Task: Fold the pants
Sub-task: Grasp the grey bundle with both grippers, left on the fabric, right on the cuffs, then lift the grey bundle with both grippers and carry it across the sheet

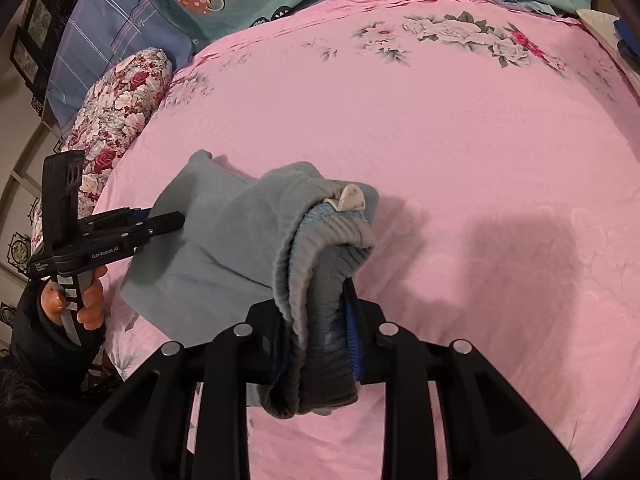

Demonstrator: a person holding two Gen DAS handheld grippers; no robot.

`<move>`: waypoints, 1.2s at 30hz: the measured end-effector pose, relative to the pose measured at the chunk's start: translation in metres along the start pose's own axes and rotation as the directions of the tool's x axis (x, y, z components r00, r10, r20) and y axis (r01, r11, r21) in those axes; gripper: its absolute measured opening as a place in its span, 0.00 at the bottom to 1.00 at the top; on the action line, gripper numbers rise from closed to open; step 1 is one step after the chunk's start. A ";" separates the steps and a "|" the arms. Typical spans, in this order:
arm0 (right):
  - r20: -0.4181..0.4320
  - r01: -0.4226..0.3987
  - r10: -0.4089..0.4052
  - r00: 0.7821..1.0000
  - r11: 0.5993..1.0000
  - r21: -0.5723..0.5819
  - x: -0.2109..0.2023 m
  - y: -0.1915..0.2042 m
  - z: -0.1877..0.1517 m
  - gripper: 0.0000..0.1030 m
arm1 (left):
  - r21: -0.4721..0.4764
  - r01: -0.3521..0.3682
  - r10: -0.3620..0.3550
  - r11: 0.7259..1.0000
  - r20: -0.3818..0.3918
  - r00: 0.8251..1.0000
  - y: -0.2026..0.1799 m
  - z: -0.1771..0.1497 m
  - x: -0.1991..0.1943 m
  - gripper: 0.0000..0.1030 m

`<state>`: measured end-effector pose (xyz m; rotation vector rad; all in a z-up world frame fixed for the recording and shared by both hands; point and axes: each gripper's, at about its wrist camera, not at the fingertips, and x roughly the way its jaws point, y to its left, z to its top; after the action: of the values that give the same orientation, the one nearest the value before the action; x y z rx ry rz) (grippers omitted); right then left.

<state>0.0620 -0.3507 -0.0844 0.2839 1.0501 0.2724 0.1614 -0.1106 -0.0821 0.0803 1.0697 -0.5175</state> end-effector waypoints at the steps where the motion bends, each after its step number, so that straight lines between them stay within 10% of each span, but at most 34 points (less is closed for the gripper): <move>1: 0.003 -0.005 0.005 1.000 1.000 0.005 0.001 -0.001 0.000 0.25 | -0.023 -0.004 0.003 1.000 -0.001 1.000 0.005 0.000 0.002 0.85; 3: 0.009 -0.023 0.023 1.000 1.000 0.021 0.000 -0.006 -0.001 0.25 | -0.030 0.016 -0.016 0.999 0.016 1.000 0.008 -0.001 0.004 0.73; 4: 0.010 -0.036 0.036 0.999 0.999 0.029 0.000 -0.008 -0.001 0.25 | -0.013 0.064 -0.064 0.998 0.012 0.998 0.005 0.000 0.003 0.32; 6: 0.019 -0.045 0.045 0.999 0.998 0.036 -0.001 -0.010 -0.002 0.25 | -0.020 0.123 -0.123 0.992 0.020 0.992 0.000 0.001 -0.005 0.17; 15: 0.128 -0.126 0.125 0.984 0.992 -0.003 -0.043 0.004 0.024 0.23 | -0.075 0.217 -0.211 0.973 0.090 0.973 0.001 0.018 -0.045 0.15; 22: 0.154 -0.097 0.113 0.982 0.989 -0.107 -0.050 0.036 0.116 0.23 | -0.088 0.176 -0.160 0.980 0.168 0.973 0.017 0.085 -0.069 0.15; 29: -0.103 -0.108 0.108 0.989 0.994 0.002 0.033 0.024 0.137 0.23 | -0.108 0.082 -0.074 0.991 0.084 0.994 0.057 0.098 -0.047 0.15; 36: -0.146 -0.214 0.228 0.963 0.971 0.106 0.054 0.058 0.101 0.23 | -0.144 0.059 -0.054 0.988 0.032 0.998 0.090 0.087 -0.019 0.16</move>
<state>0.1713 -0.2877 -0.0601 0.4680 1.1896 0.4562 0.2651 -0.0515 -0.0398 -0.0851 1.0816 -0.4891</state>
